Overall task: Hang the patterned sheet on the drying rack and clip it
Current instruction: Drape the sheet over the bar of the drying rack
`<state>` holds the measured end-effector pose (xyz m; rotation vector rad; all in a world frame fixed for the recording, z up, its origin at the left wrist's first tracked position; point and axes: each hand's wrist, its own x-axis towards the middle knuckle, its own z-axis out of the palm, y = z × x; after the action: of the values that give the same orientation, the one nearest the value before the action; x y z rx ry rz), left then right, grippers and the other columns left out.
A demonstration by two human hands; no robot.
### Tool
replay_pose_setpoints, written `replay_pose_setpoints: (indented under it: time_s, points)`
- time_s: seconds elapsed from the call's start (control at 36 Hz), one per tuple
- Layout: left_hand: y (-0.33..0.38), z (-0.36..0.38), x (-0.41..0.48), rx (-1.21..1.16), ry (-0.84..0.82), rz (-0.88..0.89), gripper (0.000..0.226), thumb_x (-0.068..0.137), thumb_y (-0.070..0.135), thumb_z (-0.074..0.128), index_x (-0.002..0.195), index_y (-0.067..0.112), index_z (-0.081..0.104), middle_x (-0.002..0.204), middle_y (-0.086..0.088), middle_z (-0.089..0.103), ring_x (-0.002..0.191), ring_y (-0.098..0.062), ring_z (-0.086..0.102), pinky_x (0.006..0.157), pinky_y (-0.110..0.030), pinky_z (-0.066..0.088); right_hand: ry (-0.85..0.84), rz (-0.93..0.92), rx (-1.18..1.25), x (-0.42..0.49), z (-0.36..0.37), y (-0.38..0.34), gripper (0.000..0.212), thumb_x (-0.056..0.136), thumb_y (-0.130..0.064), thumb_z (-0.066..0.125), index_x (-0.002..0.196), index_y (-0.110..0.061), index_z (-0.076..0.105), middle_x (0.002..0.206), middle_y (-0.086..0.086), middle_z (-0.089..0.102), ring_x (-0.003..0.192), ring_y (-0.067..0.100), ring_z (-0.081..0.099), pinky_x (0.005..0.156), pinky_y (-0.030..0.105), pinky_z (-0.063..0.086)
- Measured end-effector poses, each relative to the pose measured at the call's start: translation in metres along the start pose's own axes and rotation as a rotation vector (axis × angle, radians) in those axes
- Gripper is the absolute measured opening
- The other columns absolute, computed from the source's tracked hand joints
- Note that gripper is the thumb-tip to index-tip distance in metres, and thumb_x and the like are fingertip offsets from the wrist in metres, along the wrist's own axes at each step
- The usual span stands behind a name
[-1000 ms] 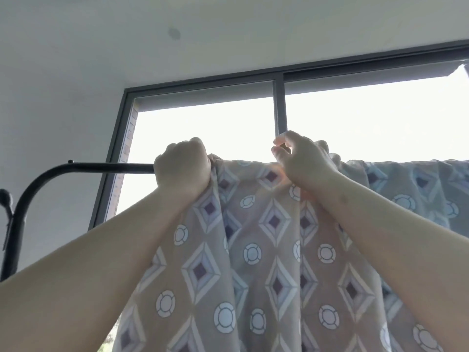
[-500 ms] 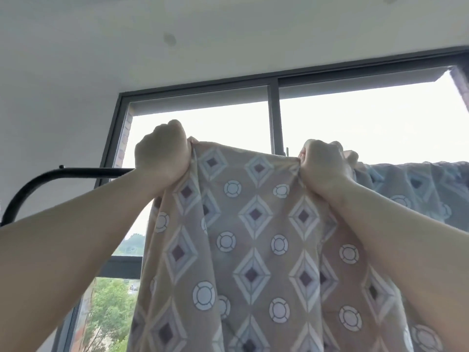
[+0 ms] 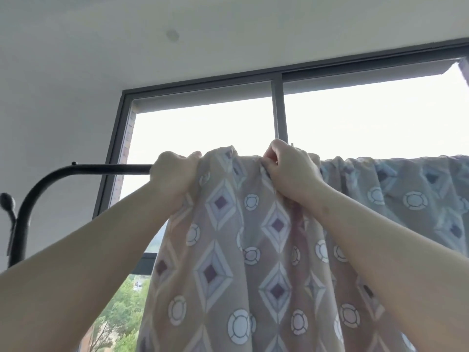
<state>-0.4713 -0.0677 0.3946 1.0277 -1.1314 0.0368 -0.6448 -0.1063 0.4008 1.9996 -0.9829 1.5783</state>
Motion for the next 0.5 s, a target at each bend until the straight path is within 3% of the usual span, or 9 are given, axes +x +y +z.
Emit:
replay_pose_setpoints:
  time_s: [0.08, 0.25, 0.5]
  points:
    - [0.01, -0.002, -0.006, -0.111, -0.136, -0.094, 0.03, 0.091, 0.025, 0.058, 0.068, 0.007, 0.052, 0.065, -0.006, 0.053, 0.06, -0.02, 0.053, 0.052, -0.02, 0.045, 0.043, -0.006, -0.021, -0.002, 0.002, 0.001, 0.015, 0.097, -0.028, 0.039, 0.087, -0.02, 0.046, 0.089, 0.004, 0.064, 0.093, 0.021, 0.048, 0.091, 0.037, 0.031]
    - [0.022, -0.018, -0.016, -0.243, -0.562, -0.41, 0.021, 0.086, 0.033, 0.062, 0.08, 0.013, 0.06, 0.052, -0.004, 0.066, 0.039, -0.016, 0.062, 0.039, -0.029, 0.053, 0.078, -0.002, -0.012, -0.003, -0.001, 0.0, 0.014, 0.096, -0.024, 0.04, 0.084, -0.018, 0.045, 0.086, 0.006, 0.064, 0.087, 0.023, 0.049, 0.082, 0.033, 0.027]
    - [0.034, -0.026, 0.0, -0.274, -0.564, -0.366, 0.022, 0.088, 0.029, 0.059, 0.077, 0.011, 0.064, 0.057, -0.004, 0.068, 0.043, -0.018, 0.063, 0.043, -0.03, 0.054, 0.134, 0.063, -0.007, -0.002, -0.012, 0.014, 0.013, 0.096, -0.014, 0.038, 0.085, -0.011, 0.042, 0.074, 0.005, 0.051, 0.077, 0.028, 0.047, 0.067, 0.032, 0.032]
